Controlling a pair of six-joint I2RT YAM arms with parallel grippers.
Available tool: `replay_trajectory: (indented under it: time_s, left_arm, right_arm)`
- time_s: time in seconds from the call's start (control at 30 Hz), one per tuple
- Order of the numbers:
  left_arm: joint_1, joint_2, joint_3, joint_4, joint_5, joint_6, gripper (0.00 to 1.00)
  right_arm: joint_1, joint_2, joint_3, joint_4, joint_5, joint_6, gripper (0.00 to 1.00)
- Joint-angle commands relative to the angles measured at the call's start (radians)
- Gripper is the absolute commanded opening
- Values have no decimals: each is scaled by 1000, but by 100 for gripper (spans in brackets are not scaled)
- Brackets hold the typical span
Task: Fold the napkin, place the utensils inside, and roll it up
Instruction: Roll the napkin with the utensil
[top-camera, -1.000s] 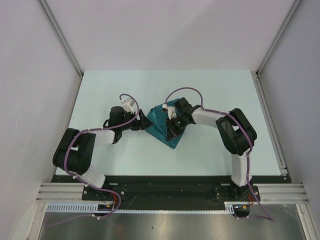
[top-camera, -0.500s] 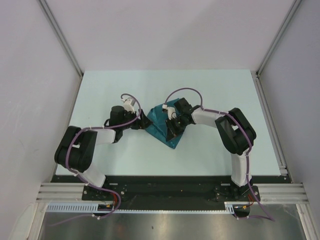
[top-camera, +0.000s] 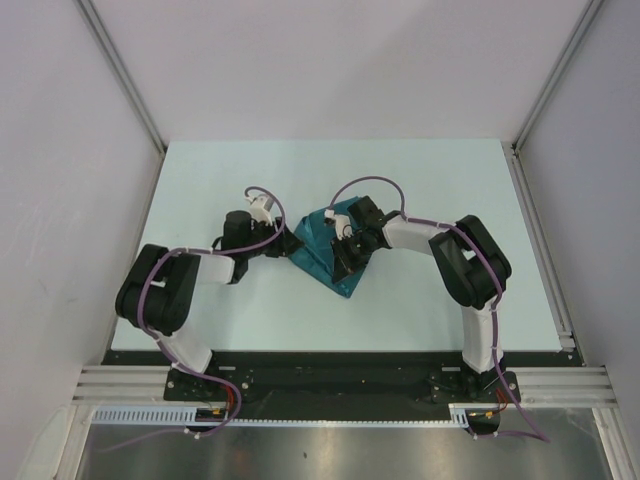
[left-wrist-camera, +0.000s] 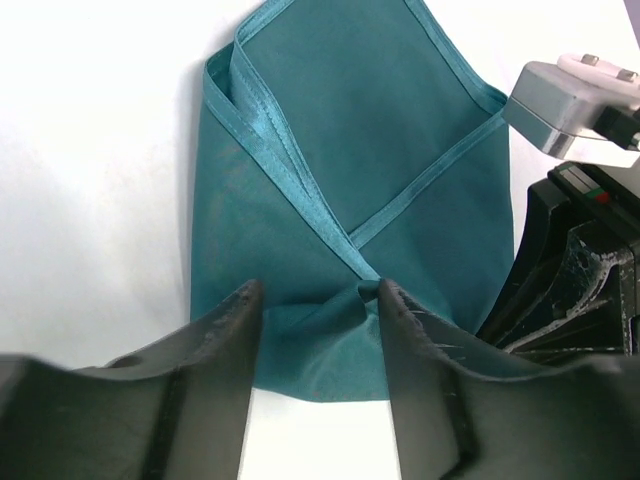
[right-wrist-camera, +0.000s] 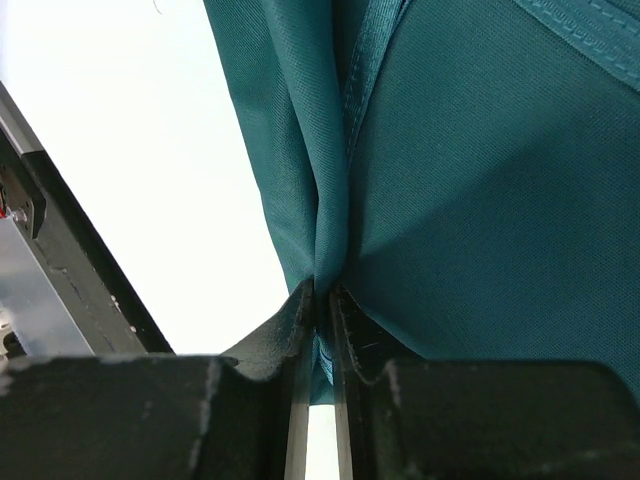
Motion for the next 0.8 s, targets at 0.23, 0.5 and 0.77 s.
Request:
replay_trajectory:
  time_s: [0.23, 0.5, 0.77]
  left_arm:
    - [-6, 54, 53, 40, 26, 5, 17]
    - [0, 71, 85, -38, -33, 22, 0]
    - [8, 89, 140, -191, -101, 14, 0]
  right_arm:
    - [2, 22, 10, 2, -10, -5, 15]
    - [-4, 25, 13, -4, -12, -6, 14]
    - [-7, 34, 13, -9, -9, -5, 13]
